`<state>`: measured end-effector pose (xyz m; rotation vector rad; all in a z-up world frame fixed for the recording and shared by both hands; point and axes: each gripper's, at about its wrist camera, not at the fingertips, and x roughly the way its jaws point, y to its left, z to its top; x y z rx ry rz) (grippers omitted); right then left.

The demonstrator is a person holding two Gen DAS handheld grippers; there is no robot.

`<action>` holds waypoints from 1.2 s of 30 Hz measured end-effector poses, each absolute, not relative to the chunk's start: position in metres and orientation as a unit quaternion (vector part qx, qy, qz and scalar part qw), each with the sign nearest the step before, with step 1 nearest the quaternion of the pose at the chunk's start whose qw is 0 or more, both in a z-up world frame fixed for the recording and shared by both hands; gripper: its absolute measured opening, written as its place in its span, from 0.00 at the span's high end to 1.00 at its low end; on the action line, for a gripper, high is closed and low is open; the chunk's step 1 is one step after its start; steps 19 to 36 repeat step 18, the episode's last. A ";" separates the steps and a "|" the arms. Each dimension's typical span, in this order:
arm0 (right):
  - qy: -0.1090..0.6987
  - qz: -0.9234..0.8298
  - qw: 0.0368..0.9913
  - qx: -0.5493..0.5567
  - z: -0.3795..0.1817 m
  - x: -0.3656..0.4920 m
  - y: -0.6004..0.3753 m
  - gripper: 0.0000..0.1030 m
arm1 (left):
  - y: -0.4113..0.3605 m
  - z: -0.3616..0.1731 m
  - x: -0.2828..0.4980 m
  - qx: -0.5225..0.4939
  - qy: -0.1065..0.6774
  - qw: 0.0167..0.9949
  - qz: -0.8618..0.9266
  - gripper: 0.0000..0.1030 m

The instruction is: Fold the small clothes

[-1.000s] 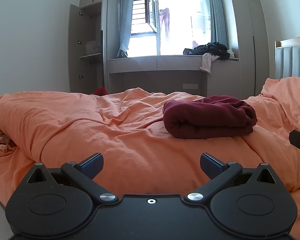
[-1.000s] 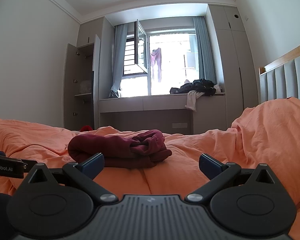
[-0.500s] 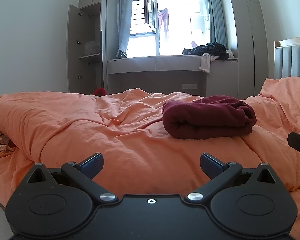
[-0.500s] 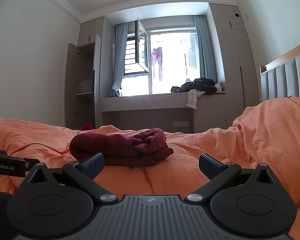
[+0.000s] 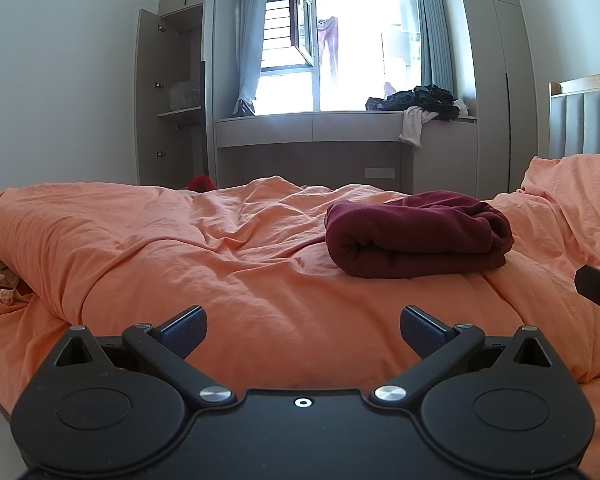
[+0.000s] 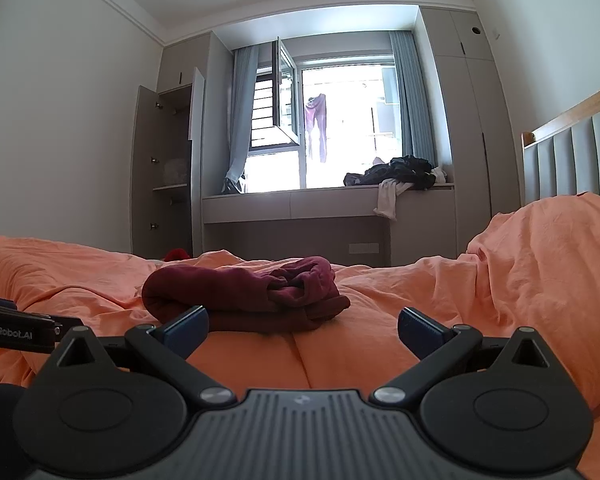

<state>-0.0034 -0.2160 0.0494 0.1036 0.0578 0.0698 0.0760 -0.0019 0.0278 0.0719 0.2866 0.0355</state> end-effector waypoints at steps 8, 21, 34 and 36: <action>0.029 0.036 0.998 0.052 0.048 -0.003 -0.216 0.00 | -0.001 0.028 0.076 0.035 0.143 0.989 0.017 0.00; 0.032 0.040 0.997 0.051 0.048 -0.001 -0.215 0.00 | 0.001 0.027 0.077 0.024 0.148 0.988 0.020 0.00; 0.032 0.040 0.997 0.051 0.048 -0.001 -0.215 0.00 | 0.001 0.027 0.077 0.024 0.148 0.988 0.020 0.00; 0.032 0.040 0.997 0.051 0.048 -0.001 -0.215 0.00 | 0.001 0.027 0.077 0.024 0.148 0.988 0.020 0.00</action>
